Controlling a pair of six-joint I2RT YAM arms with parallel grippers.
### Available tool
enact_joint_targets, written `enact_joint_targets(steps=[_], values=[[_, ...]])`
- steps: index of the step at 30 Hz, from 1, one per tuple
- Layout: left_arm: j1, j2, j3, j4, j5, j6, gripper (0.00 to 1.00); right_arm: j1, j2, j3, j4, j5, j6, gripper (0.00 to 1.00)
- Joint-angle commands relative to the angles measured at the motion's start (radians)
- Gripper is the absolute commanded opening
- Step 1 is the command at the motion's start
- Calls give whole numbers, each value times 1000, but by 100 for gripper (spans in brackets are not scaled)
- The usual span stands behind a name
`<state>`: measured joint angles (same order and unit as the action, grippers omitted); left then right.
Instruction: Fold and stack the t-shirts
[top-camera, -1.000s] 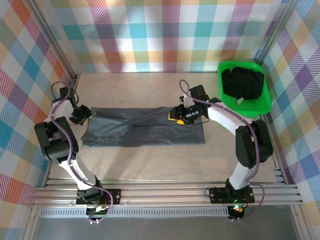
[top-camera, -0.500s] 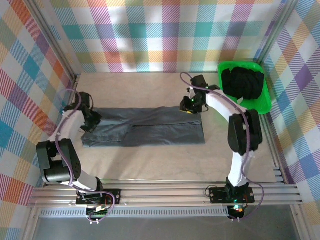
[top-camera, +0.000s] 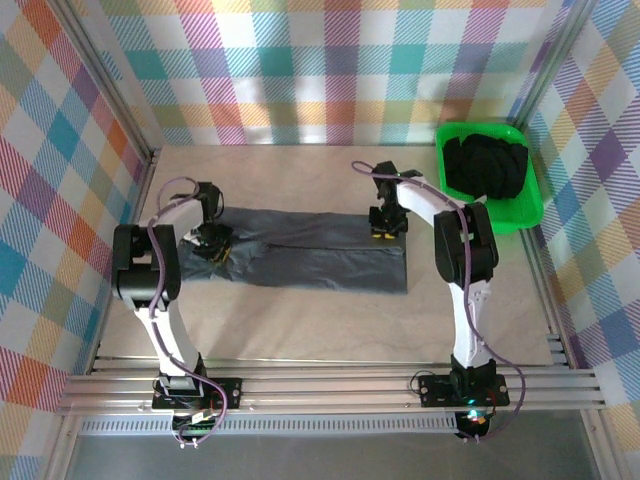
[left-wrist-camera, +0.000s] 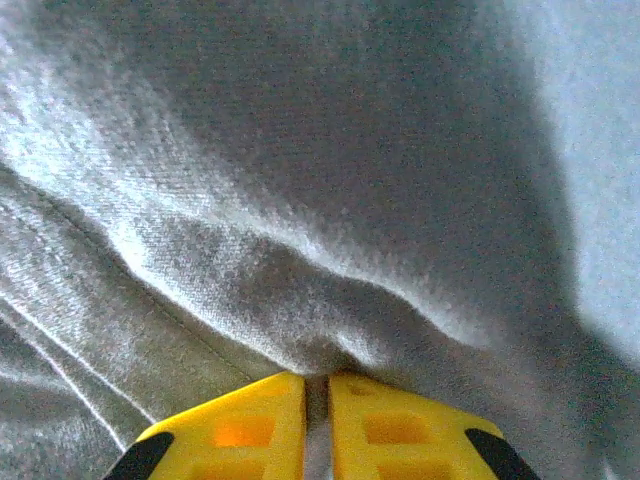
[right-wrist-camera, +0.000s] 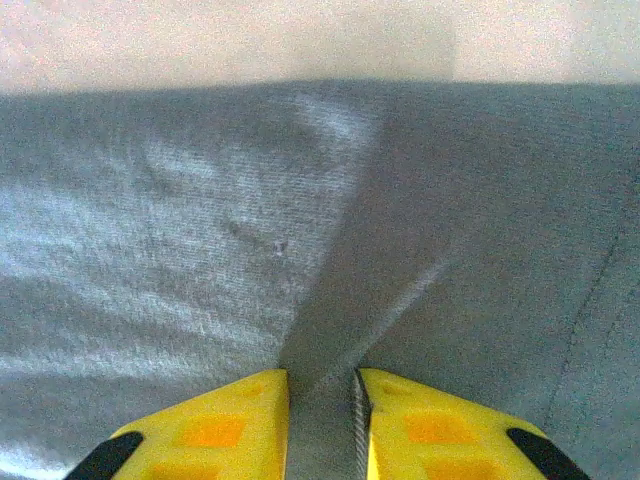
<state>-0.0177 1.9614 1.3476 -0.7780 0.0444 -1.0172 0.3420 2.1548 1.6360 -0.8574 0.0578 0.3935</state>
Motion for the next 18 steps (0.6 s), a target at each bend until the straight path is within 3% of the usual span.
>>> enact_joint_targets(steps=[1,6,11,15,18], values=[[-45,169,167,-23,8,81,13,-5,-105,-185,-84,27,141,26],[-165,429,638,-86,34,156,14,58,-335,-507,-26,-38,325,28],[-282,710,1083,-92,116,129,16,248,-474,-732,123,-200,566,30],[-323,825,1194,151,205,15,22,382,-427,-693,247,-289,692,31],[-326,884,1314,172,206,-20,26,396,-396,-635,240,-311,731,31]])
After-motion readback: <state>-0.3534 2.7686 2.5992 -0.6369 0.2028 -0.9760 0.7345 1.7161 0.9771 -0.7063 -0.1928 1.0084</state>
